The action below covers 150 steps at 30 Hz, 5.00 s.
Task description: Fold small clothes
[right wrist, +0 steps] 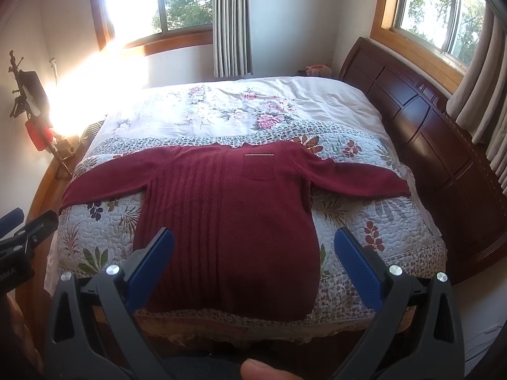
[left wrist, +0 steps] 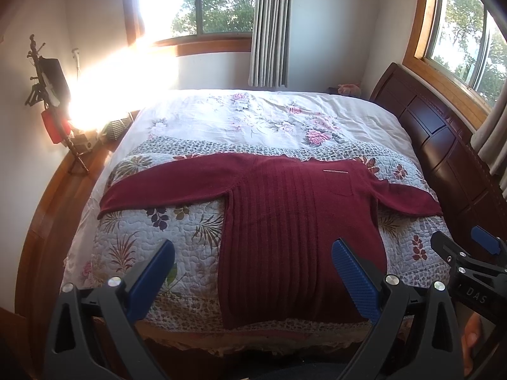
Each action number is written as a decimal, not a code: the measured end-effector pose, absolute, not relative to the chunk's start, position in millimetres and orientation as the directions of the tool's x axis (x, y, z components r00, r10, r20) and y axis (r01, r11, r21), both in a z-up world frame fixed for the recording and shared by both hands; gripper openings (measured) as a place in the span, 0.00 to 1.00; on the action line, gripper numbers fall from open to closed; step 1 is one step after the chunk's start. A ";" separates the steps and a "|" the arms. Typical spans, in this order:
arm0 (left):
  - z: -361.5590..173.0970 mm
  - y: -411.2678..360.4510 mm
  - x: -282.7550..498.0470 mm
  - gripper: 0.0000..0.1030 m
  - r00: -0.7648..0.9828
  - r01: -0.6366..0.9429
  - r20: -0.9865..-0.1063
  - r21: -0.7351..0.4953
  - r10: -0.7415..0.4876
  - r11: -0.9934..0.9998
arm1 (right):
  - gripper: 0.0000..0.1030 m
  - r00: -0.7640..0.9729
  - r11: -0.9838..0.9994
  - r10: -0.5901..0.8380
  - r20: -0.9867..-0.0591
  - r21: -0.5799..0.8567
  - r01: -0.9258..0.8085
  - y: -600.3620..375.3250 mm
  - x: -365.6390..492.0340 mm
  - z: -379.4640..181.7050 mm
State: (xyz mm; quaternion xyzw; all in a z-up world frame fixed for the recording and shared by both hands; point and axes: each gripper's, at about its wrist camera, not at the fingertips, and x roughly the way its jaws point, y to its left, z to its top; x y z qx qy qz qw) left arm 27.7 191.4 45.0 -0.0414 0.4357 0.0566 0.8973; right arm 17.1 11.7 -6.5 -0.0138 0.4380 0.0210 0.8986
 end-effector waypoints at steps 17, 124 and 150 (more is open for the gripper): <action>32.2 237.5 23.8 0.96 0.819 0.013 -0.550 -0.268 -0.164 0.963 | 0.97 0.864 0.965 -0.110 -0.492 -0.261 -0.026 18.5 16.0 4.8; -199.2 290.4 268.2 0.96 0.524 -0.369 -0.538 -0.842 -0.661 0.393 | 0.33 0.365 0.941 0.314 -0.876 0.234 -0.246 73.8 327.2 -277.2; -274.1 177.2 421.9 0.12 0.035 -0.212 -0.764 -0.635 -0.644 0.743 | 0.51 0.381 0.889 0.411 -0.829 0.456 0.033 -42.3 174.4 -245.3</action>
